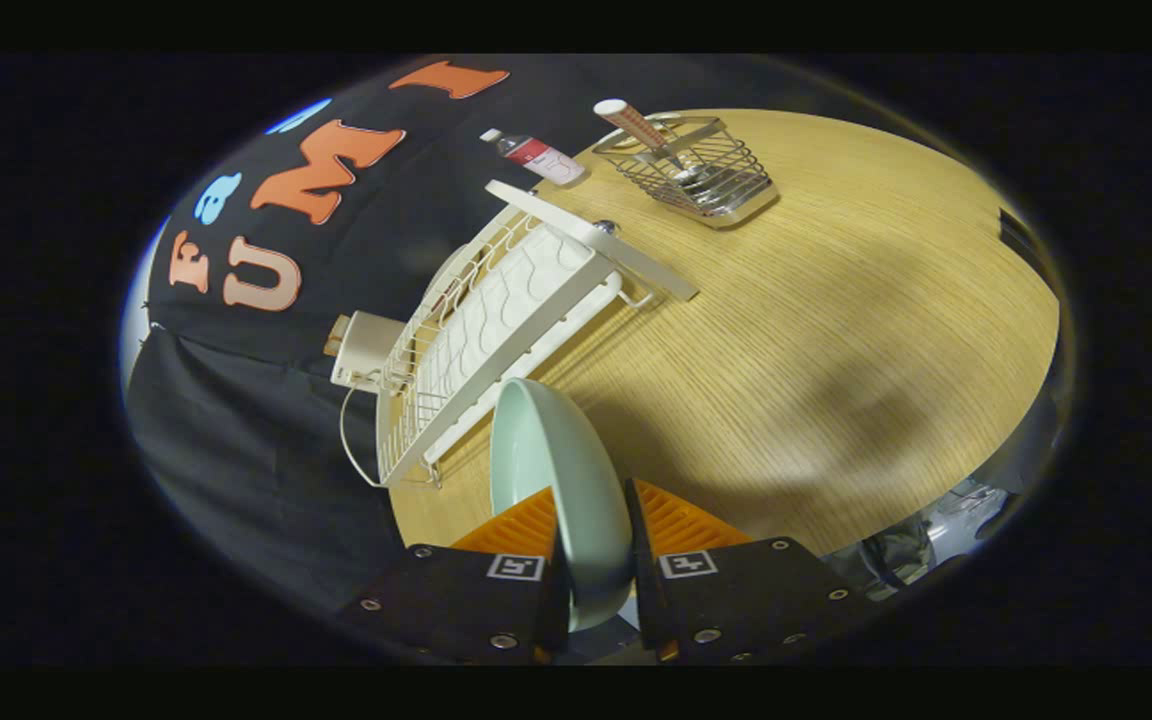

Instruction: Take the plate from the dish rack, then take the spoon from the basket and place it into the plate.

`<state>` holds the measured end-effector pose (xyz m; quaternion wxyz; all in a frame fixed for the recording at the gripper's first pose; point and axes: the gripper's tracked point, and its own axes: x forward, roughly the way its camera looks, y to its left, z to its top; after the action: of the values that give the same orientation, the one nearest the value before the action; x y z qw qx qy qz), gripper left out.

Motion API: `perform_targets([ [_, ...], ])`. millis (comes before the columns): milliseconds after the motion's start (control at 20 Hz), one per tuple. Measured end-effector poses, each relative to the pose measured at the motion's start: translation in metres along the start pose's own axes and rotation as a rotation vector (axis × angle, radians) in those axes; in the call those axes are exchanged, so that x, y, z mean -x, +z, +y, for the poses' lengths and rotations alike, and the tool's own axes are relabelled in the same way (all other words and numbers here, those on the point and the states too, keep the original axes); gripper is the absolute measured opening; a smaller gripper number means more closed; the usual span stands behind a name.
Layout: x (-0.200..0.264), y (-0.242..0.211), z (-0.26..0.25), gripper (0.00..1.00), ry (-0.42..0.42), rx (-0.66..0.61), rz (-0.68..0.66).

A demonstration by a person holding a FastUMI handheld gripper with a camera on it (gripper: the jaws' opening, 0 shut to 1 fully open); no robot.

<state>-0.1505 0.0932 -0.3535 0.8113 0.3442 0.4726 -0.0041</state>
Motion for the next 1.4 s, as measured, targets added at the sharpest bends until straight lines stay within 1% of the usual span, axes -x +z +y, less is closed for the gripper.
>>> perform_targets([
  [150,0.003,0.007,-0.008,0.42,-0.043,0.052,-0.014],
  [200,0.005,0.009,-0.01,0.5,-0.05,0.064,-0.017],
  [250,0.009,0.012,-0.008,0.54,-0.043,0.072,-0.024],
  [300,0.013,0.017,-0.008,0.6,-0.043,0.079,-0.036],
  [350,0.017,0.023,-0.01,0.64,-0.052,0.093,-0.052],
  [400,0.02,0.031,-0.013,0.74,-0.068,0.117,-0.07],
  [450,0.024,0.038,-0.017,0.8,-0.089,0.145,-0.088],
  [500,0.028,0.044,-0.023,0.92,-0.116,0.179,-0.105],
  [550,0.031,0.052,-0.027,0.97,-0.14,0.212,-0.123],
  [600,0.035,0.059,-0.033,0.99,-0.167,0.247,-0.14],
  [700,0.046,0.074,-0.043,0.98,-0.22,0.31,-0.178],
  [1000,0.078,0.129,-0.051,0.99,-0.337,0.463,-0.325],
  [1200,0.093,0.164,-0.039,0.99,-0.354,0.498,-0.436],
  [1400,0.098,0.194,-0.019,0.99,-0.341,0.555,-0.531],
])
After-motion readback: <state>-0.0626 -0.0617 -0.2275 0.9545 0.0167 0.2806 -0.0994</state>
